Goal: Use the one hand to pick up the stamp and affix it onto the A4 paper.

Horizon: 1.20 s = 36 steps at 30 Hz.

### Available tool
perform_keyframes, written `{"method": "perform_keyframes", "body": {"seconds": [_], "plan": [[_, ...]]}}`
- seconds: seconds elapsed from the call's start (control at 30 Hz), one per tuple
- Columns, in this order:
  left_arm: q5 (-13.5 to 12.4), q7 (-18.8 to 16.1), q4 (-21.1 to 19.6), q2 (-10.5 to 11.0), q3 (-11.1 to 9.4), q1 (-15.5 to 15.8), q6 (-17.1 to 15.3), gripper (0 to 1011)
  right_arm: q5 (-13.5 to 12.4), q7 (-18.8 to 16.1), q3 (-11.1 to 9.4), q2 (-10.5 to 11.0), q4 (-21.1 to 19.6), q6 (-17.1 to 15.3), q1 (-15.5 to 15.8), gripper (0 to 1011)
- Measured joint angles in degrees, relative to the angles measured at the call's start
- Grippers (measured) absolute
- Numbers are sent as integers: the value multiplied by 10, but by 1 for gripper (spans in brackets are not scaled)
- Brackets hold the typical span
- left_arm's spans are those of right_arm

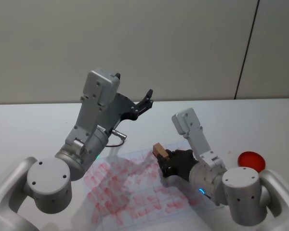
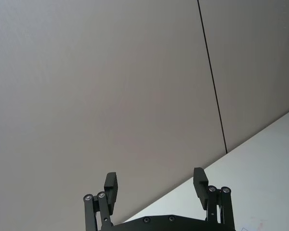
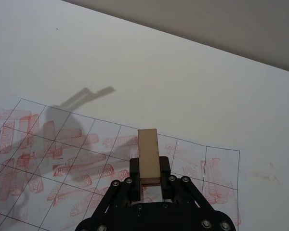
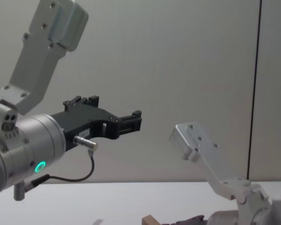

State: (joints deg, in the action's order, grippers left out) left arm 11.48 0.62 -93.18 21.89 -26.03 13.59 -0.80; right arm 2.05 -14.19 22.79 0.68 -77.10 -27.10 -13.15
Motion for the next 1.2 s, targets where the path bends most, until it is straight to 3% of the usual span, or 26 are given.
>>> {"method": "perform_keyframes", "body": {"seconds": [0.57, 0.9, 1.2], "plan": [[0, 0, 0, 0, 0, 0, 0, 1001, -63, 28, -29, 13, -89, -7, 6, 216], [0, 0, 0, 0, 0, 0, 0, 1001, -99, 72, -65, 37, -132, -16, 18, 216], [0, 0, 0, 0, 0, 0, 0, 1001, -117, 100, -91, 61, -149, -34, 37, 216]]}}
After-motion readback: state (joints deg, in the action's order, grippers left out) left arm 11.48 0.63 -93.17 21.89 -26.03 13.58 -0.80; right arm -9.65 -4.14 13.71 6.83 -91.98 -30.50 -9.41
